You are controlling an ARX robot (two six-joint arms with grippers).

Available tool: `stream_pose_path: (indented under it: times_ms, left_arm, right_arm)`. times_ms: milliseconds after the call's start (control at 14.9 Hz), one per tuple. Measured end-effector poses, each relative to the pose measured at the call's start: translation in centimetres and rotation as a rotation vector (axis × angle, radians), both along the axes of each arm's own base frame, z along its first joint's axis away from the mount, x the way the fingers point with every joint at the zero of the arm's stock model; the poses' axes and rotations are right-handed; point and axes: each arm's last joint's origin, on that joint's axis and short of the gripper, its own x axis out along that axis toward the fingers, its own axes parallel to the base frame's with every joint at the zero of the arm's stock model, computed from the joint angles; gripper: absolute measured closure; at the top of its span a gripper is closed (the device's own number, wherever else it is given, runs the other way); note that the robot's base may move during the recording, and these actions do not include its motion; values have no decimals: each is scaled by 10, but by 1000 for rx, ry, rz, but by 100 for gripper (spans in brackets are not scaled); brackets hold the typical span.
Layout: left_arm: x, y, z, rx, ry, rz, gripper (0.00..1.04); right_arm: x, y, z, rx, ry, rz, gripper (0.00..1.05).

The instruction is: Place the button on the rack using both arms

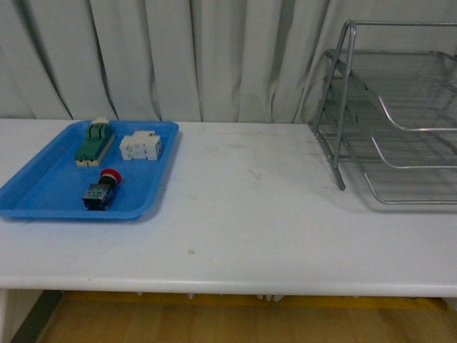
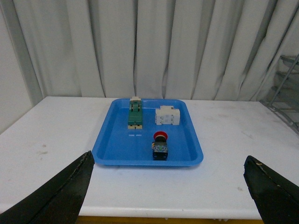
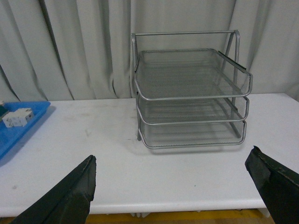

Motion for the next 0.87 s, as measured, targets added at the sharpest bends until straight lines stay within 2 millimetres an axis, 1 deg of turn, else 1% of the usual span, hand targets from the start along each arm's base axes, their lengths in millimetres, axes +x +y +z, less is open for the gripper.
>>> stream_pose_path:
  times_ms: [871]
  left_arm:
    - [0, 0, 0, 0, 0, 0, 7]
  right_arm:
    - [0, 0, 0, 0, 0, 0, 7]
